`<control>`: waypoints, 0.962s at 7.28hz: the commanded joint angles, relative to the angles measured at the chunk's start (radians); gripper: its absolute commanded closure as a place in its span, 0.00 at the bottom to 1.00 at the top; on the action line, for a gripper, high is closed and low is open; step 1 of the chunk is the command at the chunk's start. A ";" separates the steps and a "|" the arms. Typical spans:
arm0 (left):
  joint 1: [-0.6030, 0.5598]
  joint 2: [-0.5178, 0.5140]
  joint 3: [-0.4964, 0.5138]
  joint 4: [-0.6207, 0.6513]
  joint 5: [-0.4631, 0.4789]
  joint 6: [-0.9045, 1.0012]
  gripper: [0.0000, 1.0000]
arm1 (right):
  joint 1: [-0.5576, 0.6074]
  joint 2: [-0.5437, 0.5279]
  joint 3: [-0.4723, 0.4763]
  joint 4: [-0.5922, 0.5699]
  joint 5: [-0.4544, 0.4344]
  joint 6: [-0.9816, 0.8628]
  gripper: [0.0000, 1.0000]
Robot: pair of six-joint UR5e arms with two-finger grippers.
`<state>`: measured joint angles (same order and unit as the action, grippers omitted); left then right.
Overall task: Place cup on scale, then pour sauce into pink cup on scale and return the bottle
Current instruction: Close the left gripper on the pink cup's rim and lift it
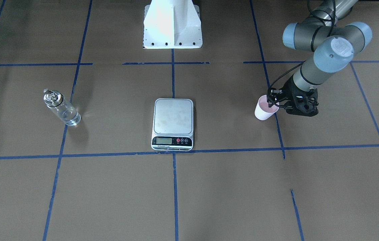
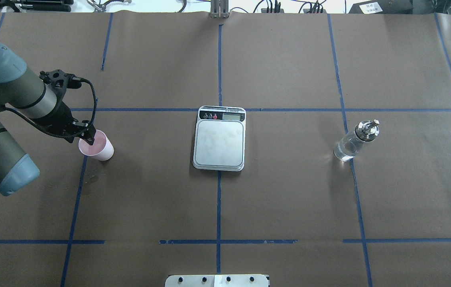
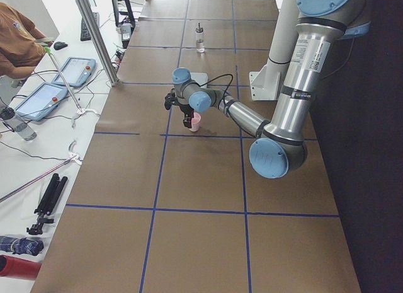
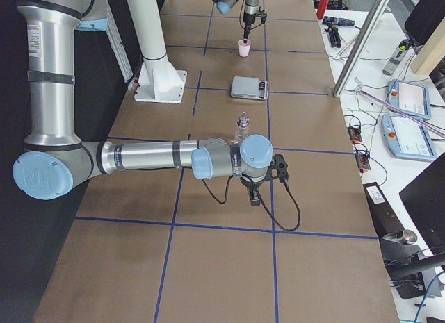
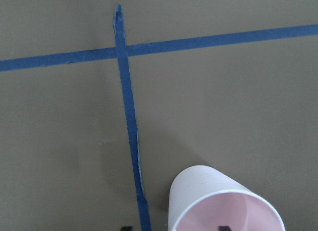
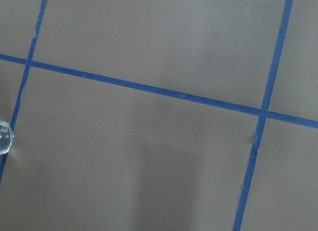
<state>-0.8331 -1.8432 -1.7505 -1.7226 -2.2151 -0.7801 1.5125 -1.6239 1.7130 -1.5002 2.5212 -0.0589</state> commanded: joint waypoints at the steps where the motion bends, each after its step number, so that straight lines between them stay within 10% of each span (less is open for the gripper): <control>1: 0.012 -0.002 0.009 0.000 -0.001 0.002 0.44 | 0.000 -0.001 -0.001 0.000 0.001 0.001 0.00; 4: 0.012 -0.007 0.019 0.000 -0.001 0.007 1.00 | 0.000 0.001 -0.001 0.000 0.001 0.001 0.00; 7: 0.009 -0.025 -0.015 0.006 -0.005 -0.007 1.00 | 0.000 0.001 -0.001 0.000 0.001 0.001 0.00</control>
<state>-0.8214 -1.8588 -1.7420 -1.7208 -2.2168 -0.7757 1.5125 -1.6230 1.7119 -1.5003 2.5229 -0.0573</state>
